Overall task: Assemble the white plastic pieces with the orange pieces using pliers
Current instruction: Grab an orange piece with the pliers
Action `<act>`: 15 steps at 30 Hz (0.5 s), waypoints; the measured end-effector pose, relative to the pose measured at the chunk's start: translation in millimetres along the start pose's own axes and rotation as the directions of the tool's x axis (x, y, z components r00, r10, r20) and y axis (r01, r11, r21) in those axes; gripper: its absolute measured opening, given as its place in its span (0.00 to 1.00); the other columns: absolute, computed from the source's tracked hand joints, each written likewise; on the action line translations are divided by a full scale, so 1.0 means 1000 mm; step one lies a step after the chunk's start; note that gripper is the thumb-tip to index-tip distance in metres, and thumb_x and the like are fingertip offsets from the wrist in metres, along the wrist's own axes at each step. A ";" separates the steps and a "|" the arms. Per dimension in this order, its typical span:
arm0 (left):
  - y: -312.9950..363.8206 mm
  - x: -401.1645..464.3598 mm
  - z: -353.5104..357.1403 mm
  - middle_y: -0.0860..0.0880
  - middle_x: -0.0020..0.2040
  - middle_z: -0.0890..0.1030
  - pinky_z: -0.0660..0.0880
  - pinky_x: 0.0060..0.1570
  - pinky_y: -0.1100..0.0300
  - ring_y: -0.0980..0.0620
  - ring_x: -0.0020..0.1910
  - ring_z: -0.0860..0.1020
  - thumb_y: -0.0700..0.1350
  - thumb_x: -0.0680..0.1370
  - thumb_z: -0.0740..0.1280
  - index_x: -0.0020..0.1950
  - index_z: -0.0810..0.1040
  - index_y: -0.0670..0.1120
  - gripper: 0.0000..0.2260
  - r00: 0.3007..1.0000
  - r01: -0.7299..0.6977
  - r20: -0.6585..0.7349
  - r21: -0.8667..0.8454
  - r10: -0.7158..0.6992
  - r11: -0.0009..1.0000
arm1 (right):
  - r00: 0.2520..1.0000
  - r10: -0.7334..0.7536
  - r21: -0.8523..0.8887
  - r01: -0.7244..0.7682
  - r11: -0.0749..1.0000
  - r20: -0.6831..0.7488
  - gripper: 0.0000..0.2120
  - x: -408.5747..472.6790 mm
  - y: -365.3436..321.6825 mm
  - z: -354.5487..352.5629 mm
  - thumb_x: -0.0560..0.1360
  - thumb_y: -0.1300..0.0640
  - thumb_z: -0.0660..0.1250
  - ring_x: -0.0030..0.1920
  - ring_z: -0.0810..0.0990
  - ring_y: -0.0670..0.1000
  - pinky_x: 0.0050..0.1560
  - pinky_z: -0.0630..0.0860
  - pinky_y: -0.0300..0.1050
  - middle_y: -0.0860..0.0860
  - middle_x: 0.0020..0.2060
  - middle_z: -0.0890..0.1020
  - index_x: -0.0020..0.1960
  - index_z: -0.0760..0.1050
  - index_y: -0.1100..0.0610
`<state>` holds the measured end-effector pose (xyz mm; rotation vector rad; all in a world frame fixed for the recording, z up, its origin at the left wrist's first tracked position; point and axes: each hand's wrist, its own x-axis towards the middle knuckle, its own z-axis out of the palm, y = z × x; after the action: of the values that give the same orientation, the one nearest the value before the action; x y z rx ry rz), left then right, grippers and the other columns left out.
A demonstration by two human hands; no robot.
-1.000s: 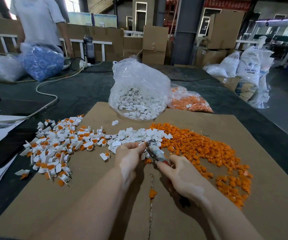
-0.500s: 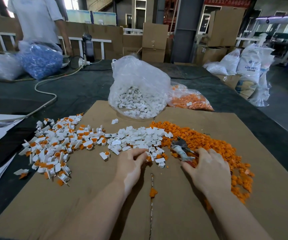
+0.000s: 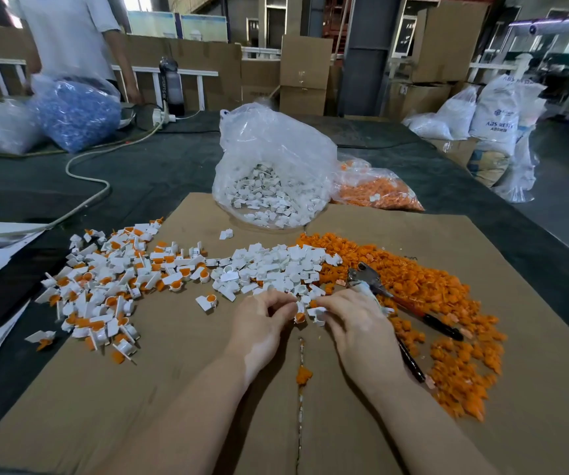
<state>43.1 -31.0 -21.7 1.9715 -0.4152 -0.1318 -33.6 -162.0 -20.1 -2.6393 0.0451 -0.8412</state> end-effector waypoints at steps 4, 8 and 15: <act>-0.001 -0.001 0.000 0.49 0.45 0.82 0.68 0.41 0.70 0.55 0.44 0.77 0.42 0.77 0.67 0.51 0.83 0.44 0.07 1.000 -0.017 0.016 0.018 0.017 1.000 | 1.000 -0.019 0.100 0.019 0.995 0.000 0.08 -0.003 -0.006 0.008 0.68 0.65 0.74 0.43 0.80 0.52 0.44 0.77 0.45 0.51 0.40 0.82 0.46 0.83 0.58; -0.003 -0.001 0.001 0.50 0.45 0.82 0.68 0.41 0.71 0.55 0.46 0.77 0.43 0.76 0.67 0.51 0.82 0.45 0.07 1.000 -0.027 0.017 0.048 0.026 0.998 | 0.998 -0.042 0.119 0.046 0.992 -0.036 0.06 -0.003 -0.009 0.009 0.66 0.64 0.76 0.40 0.79 0.52 0.41 0.78 0.45 0.50 0.37 0.81 0.43 0.82 0.58; -0.005 -0.002 0.003 0.52 0.43 0.82 0.71 0.46 0.63 0.55 0.46 0.78 0.45 0.75 0.68 0.49 0.82 0.47 0.05 0.999 -0.002 0.033 0.065 0.000 0.998 | 0.993 -0.105 -0.011 0.106 0.994 0.056 0.05 -0.002 -0.013 0.008 0.70 0.62 0.73 0.38 0.76 0.53 0.36 0.76 0.49 0.52 0.35 0.77 0.39 0.77 0.60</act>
<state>41.9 -31.0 -27.3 2.0353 -0.4472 -0.1518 -32.0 -146.6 -22.9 -2.6964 -0.1043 -0.8036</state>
